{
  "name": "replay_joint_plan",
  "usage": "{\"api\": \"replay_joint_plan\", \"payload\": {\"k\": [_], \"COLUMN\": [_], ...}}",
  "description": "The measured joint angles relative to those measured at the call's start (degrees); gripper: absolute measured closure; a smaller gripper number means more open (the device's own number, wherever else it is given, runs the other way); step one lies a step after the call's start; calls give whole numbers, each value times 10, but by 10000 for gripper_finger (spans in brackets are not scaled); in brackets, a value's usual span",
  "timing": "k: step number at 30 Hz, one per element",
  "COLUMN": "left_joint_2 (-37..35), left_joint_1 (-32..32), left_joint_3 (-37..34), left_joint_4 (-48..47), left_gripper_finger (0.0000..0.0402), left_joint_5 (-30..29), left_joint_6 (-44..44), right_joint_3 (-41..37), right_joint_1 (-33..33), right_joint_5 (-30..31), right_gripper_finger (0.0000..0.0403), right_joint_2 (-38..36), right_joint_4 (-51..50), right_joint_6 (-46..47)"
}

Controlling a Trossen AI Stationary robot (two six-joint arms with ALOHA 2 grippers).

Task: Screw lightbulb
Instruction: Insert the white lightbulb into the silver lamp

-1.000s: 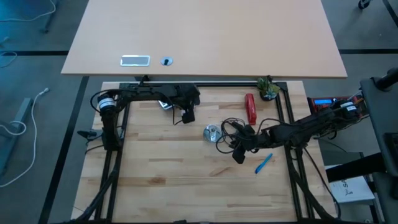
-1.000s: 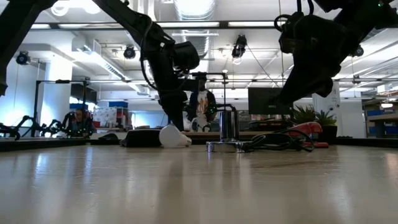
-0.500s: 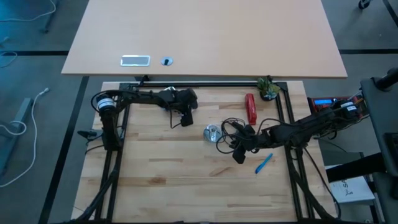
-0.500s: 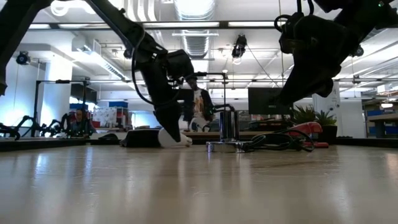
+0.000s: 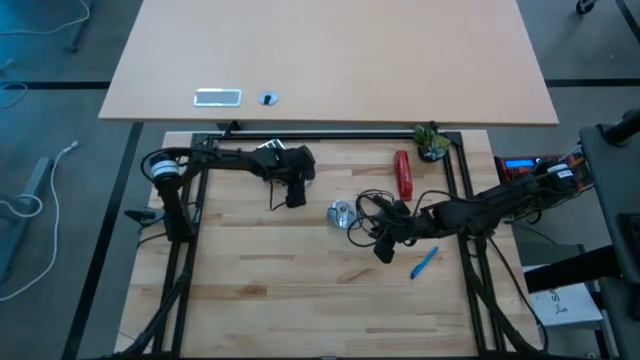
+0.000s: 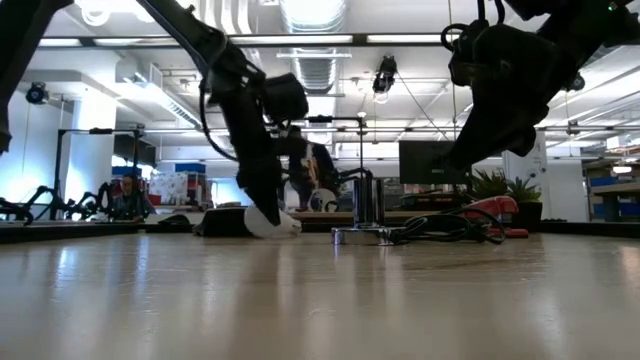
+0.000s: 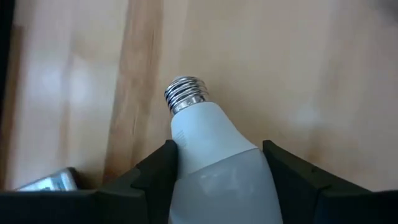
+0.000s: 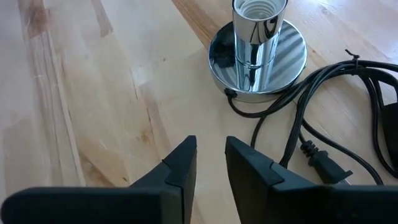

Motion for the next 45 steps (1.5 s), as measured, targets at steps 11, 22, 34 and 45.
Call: {"api": "replay_joint_plan", "payload": {"k": [11, 22, 34, 45], "left_joint_2": [-134, -127, -127, -128], "left_joint_1": [-93, -188, -201, -247], "left_joint_3": [42, 106, 76, -69], "left_joint_4": [-84, -133, -118, 124], "left_gripper_finger": [216, 255, 321, 205], "left_joint_5": [-1, 16, 16, -20], "left_joint_6": [-13, -108, -183, -15], "right_joint_3": [9, 115, 190, 79], "right_joint_1": [0, -3, -2, 27], "right_joint_5": [55, 106, 107, 66], "right_gripper_finger": [313, 299, 242, 240], "right_joint_2": [0, 64, 138, 64], "right_joint_4": [150, 147, -17, 28], "right_joint_6": [-274, -504, -385, -259]}}
